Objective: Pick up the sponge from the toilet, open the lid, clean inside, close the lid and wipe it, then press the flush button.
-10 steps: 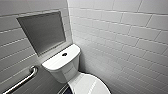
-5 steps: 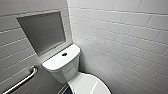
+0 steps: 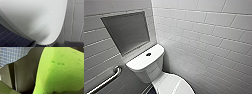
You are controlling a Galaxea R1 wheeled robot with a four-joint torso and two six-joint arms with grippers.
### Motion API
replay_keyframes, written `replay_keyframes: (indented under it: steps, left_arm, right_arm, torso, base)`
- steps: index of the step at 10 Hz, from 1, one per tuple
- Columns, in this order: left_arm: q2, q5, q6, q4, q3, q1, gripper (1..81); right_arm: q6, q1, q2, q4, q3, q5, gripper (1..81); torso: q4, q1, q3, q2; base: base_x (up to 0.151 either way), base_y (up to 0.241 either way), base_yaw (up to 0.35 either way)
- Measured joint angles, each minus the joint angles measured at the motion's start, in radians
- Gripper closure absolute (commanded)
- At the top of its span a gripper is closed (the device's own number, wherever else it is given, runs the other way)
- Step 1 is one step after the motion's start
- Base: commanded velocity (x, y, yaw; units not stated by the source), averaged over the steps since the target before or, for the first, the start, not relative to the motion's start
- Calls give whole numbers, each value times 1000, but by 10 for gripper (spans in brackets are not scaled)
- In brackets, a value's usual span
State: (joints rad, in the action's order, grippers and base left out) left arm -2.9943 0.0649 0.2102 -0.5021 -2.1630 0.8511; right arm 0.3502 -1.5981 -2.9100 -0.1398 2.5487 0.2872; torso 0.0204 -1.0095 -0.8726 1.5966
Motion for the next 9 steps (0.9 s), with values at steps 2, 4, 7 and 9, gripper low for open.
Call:
replay_keyframes:
  steps: [2,4,7,9]
  left_arm:
    - [31,-51,0,-11,39,-36,10]
    - [36,-47,-1,-10,31,-11,10]
    - [65,-20,-4,-10,65,3,10]
    - [107,-16,-8,6,120,18,10]
  right_arm:
    - [0,3,0,0,1,-1,811]
    - [0,5,0,0,2,0,811]
    - [0,6,-1,0,2,-1,811]
    - [0,16,-6,0,2,-12,811]
  torso:
    - [0,0,0,0]
    - [0,0,0,0]
    - [0,0,0,0]
    - [0,0,0,0]
  base:
    - [0,0,0]
    - [0,0,0]
    - [0,0,0]
    - [0,0,0]
